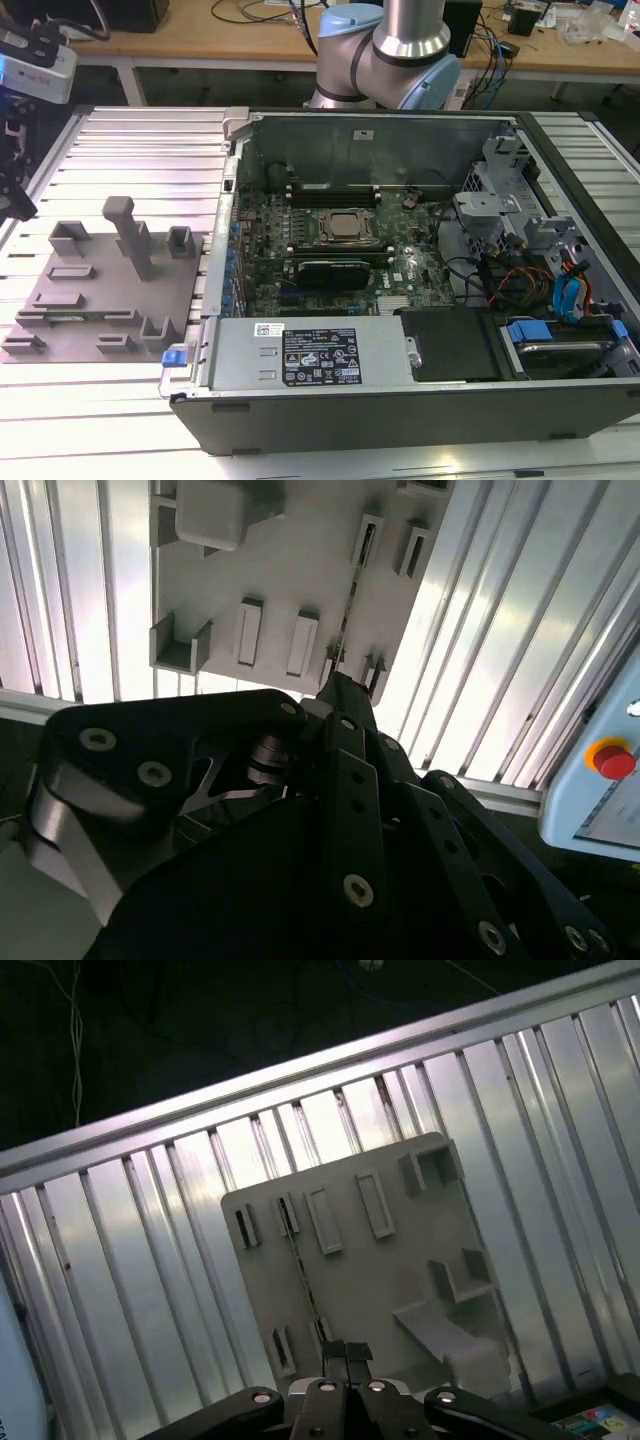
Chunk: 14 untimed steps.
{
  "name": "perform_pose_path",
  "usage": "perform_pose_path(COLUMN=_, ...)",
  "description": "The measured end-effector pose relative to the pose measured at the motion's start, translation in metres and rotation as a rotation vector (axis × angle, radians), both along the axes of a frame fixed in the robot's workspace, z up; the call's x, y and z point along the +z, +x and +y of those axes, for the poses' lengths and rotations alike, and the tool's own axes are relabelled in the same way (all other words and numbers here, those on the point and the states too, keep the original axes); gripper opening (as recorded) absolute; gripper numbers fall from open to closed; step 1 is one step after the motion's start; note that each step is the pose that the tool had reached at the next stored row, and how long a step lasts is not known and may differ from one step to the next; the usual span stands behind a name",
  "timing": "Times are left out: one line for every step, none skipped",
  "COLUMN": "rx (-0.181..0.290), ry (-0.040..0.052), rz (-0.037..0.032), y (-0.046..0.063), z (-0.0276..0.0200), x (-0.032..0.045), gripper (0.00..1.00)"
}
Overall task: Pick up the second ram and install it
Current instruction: 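Pick up the second ram and move it above second insertion slot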
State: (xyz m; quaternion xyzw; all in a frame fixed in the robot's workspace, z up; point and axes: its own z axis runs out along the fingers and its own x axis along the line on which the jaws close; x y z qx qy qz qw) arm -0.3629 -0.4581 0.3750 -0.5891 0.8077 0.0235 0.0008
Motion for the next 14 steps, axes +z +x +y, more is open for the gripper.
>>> perform_pose_path(rx=0.007, ry=0.0, rz=0.0, y=0.0, z=0.0, x=0.0, gripper=0.08)
perform_pose_path(rx=0.012, ry=0.0001, rz=-0.0001, y=0.0, z=0.0, x=0.0, gripper=0.08)
perform_pose_path(rx=0.019, ry=0.0, rz=0.0, y=0.0, z=0.0, x=0.0, gripper=0.08)
perform_pose_path(rx=0.026, ry=0.0001, rz=0.0, y=0.0, z=0.0, x=0.0, gripper=0.08)
perform_pose_path(rx=0.041, ry=0.0, rz=-0.0001, y=0.0, z=0.0, x=0.0, gripper=0.08)
perform_pose_path(rx=0.052, ry=0.0, rz=0.0, y=0.0, z=0.0, x=0.0, gripper=0.08)
perform_pose_path(rx=0.062, ry=0.0001, rz=-0.0001, y=0.0, z=0.0, x=0.0, gripper=0.08)
perform_pose_path(rx=0.07, ry=0.0, rz=0.0, y=0.0, z=0.0, x=0.0, gripper=0.08)
perform_pose_path(rx=0.078, ry=0.0, rz=0.0, y=0.0, z=0.0, x=0.0, gripper=0.08)
perform_pose_path(rx=0.084, ry=0.0, rz=-0.0001, y=0.0, z=0.0, x=0.0, gripper=0.08)
perform_pose_path(rx=0.09, ry=0.0001, rz=0.0, y=0.0, z=0.0, x=0.0, gripper=0.08)
perform_pose_path(rx=0.094, ry=0.0001, rz=-0.0001, y=0.0, z=0.0, x=0.0, gripper=0.08)
perform_pose_path(rx=0.099, ry=0.0001, rz=0.0, y=0.0, z=0.0, x=0.0, gripper=0.08)
perform_pose_path(rx=0.104, ry=0.0, rz=0.0, y=0.0, z=0.0, x=0.0, gripper=0.08)
